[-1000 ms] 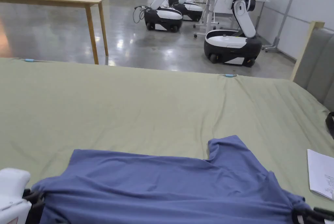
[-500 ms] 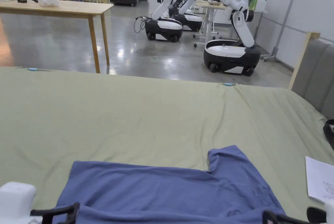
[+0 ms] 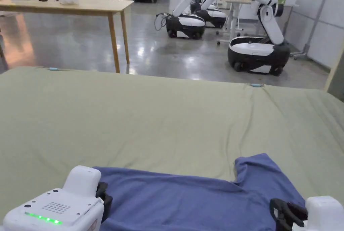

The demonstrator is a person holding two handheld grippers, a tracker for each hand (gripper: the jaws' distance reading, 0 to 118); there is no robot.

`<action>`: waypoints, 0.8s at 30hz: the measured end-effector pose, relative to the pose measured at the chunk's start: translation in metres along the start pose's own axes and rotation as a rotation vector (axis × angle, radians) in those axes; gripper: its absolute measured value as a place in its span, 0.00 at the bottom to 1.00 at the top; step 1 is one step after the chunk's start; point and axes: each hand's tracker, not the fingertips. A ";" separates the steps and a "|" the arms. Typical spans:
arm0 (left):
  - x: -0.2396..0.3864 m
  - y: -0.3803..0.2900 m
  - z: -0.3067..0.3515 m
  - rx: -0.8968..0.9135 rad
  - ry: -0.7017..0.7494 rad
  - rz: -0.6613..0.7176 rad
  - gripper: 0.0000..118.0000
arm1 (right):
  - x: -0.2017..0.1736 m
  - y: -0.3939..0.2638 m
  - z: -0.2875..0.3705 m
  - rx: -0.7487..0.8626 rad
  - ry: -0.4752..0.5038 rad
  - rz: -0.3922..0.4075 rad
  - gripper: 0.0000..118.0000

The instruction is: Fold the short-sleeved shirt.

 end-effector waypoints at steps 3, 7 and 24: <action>-0.024 0.006 -0.048 -0.112 -0.007 0.008 0.00 | 0.009 -0.002 -0.012 -0.029 0.000 -0.017 0.01; -0.048 0.021 -0.112 -0.204 -0.008 0.008 0.78 | 0.024 -0.003 -0.029 -0.068 -0.022 -0.005 0.01; -0.026 0.044 -0.218 -0.324 0.008 -0.029 0.23 | 0.178 0.007 -0.196 -0.467 -0.219 -0.084 0.98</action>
